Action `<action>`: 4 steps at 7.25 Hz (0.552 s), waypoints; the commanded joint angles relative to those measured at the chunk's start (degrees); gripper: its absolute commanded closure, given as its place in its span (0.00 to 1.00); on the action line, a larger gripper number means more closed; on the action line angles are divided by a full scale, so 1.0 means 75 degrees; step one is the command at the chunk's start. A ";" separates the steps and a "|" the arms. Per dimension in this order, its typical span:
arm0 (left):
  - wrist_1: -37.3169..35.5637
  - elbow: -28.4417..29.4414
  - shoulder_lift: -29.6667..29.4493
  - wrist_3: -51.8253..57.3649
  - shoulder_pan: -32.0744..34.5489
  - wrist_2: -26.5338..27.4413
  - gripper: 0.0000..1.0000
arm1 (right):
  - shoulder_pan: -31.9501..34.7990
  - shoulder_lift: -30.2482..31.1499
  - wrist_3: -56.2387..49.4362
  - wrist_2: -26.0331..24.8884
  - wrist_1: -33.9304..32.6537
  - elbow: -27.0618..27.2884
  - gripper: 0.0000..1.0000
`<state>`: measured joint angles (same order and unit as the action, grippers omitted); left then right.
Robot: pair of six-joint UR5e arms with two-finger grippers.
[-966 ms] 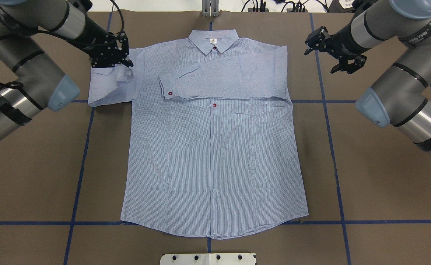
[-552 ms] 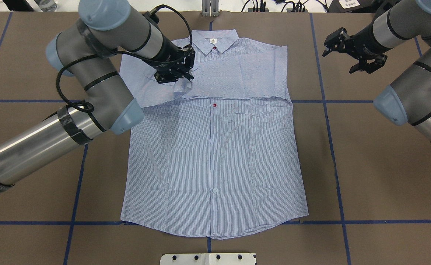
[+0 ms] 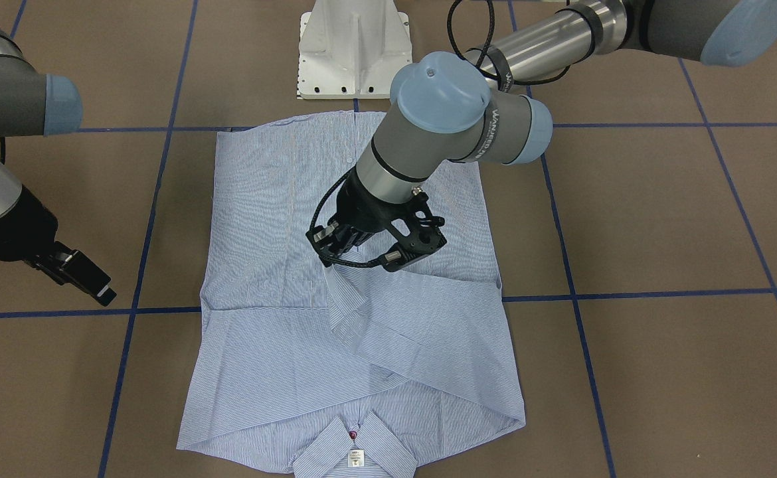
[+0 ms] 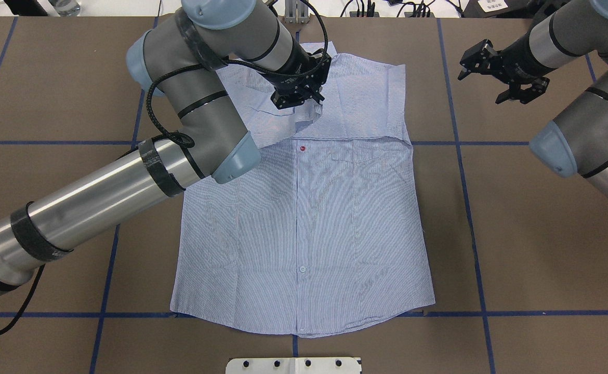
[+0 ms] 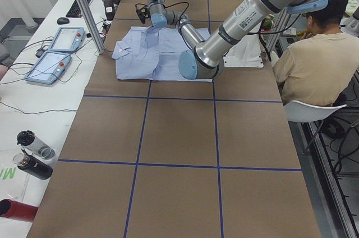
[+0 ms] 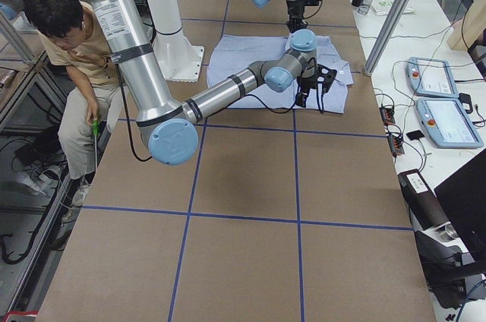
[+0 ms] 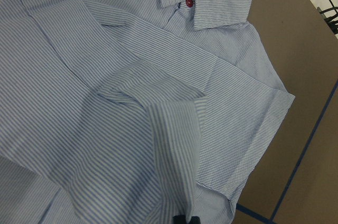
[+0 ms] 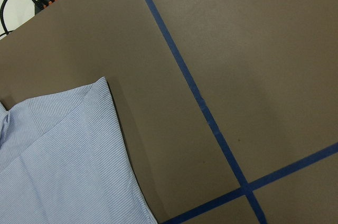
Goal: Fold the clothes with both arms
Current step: 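Lower the cuff onto the shirt front and open the left gripper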
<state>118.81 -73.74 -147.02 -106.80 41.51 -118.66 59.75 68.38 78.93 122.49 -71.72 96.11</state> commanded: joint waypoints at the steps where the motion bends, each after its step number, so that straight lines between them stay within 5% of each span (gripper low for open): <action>1: 0.0038 0.0094 -0.0156 -0.0174 -0.0330 0.0364 1.00 | -0.0021 -0.0012 -0.0001 -0.0066 0.0000 -0.0041 0.01; 4: 0.0061 0.0129 -0.0226 -0.0244 -0.0692 0.0644 1.00 | -0.0044 -0.0047 -0.0001 -0.0078 0.0000 -0.0053 0.01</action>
<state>119.24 -72.82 -148.38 -108.48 37.60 -115.26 59.49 68.11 78.93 121.94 -71.72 95.78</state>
